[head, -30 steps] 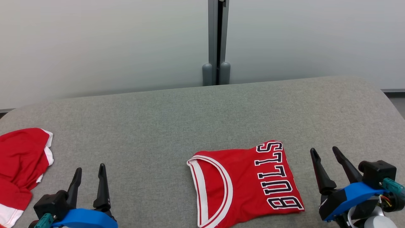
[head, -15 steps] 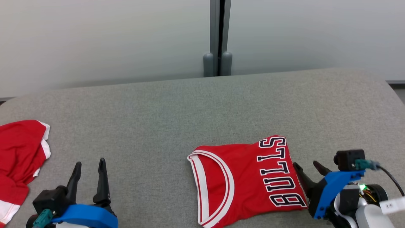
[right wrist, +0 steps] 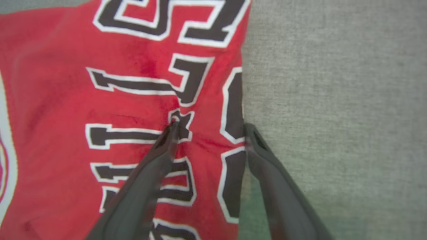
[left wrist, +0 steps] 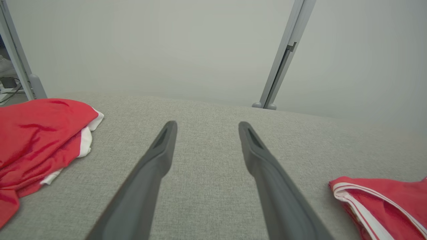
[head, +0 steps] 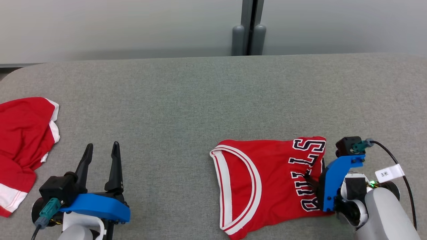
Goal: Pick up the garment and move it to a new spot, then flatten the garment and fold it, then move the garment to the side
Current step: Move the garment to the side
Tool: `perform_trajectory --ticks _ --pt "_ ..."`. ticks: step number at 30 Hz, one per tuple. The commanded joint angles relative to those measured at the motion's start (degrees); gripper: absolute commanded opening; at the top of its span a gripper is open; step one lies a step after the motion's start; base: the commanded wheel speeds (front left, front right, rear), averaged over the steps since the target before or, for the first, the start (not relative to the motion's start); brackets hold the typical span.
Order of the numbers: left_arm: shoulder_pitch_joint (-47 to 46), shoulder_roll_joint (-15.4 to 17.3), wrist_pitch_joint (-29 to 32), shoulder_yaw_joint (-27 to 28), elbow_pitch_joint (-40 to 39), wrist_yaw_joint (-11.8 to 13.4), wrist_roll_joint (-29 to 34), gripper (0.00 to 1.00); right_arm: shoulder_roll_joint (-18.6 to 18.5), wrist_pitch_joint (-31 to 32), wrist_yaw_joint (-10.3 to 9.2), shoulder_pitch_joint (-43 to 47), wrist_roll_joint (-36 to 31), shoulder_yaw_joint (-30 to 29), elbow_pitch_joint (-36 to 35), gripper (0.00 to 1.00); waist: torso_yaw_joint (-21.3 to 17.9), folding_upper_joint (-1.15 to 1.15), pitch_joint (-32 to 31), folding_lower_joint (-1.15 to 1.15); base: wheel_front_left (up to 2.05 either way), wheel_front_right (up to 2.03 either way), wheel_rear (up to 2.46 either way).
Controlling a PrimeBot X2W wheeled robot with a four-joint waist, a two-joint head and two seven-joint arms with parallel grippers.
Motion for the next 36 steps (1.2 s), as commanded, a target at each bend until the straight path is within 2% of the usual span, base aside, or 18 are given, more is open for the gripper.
perform_trajectory --ticks 1,2,3,10,11,12,19,23,29,36 --pt "-0.80 0.06 -0.07 -0.22 0.22 -0.16 0.26 1.00 0.84 1.56 0.26 0.44 0.63 2.00 1.56 0.65 0.45 0.00 0.47 -0.01 0.00 0.00 0.00" --pt "-0.95 0.04 -0.12 -0.26 0.34 -0.22 0.30 1.00 0.39 2.31 0.28 0.33 0.84 3.03 1.80 0.09 0.47 0.00 0.56 -0.01 0.00 0.00 0.00" --pt "-1.08 0.01 -0.18 -0.25 0.39 -0.27 0.29 1.00 -0.35 2.60 0.28 0.05 1.12 4.16 1.57 0.00 0.43 0.00 0.67 -0.01 0.00 0.00 0.00" --pt "-1.47 0.43 -0.62 0.78 0.04 -0.28 0.47 1.00 -10.83 0.71 0.08 -5.25 1.54 10.84 -3.70 0.00 -2.44 0.00 2.05 -0.01 0.00 0.00 0.00" --pt "-1.47 0.43 -0.62 0.78 0.04 -0.28 0.47 1.00 -10.83 0.71 0.08 -5.25 1.54 10.84 -3.70 0.00 -2.44 0.00 2.05 -0.01 0.00 0.00 0.00" --pt "-1.85 0.62 -0.76 1.24 -0.26 -0.54 0.38 1.00 -13.58 0.11 0.11 -7.23 2.04 11.92 -4.81 0.00 -3.74 0.00 2.78 -0.01 0.00 0.00 0.00" --pt "-5.05 0.93 -0.87 1.89 -1.37 -1.49 0.95 1.00 -26.47 -1.64 0.11 -13.96 2.21 14.54 -6.31 0.00 -8.34 0.00 7.44 -0.01 0.00 0.00 0.00" --pt "-7.53 1.47 -0.79 1.69 -2.34 -1.70 1.92 1.00 -31.78 -4.03 0.12 -17.95 2.87 13.80 -4.58 0.00 -11.09 0.00 11.63 -0.01 0.00 0.00 0.00" --pt "-11.02 3.00 0.43 1.14 -3.68 -2.20 3.43 1.00 -33.91 -7.74 0.12 -21.33 2.52 9.80 -0.45 0.00 -13.62 0.00 16.52 -0.01 0.00 0.00 0.00" --pt "-14.25 5.02 2.46 0.40 -5.53 -2.52 5.15 1.00 -31.84 -13.21 0.11 -23.13 -0.64 3.14 4.29 0.00 -16.10 0.00 20.52 -0.01 0.00 0.00 0.00"
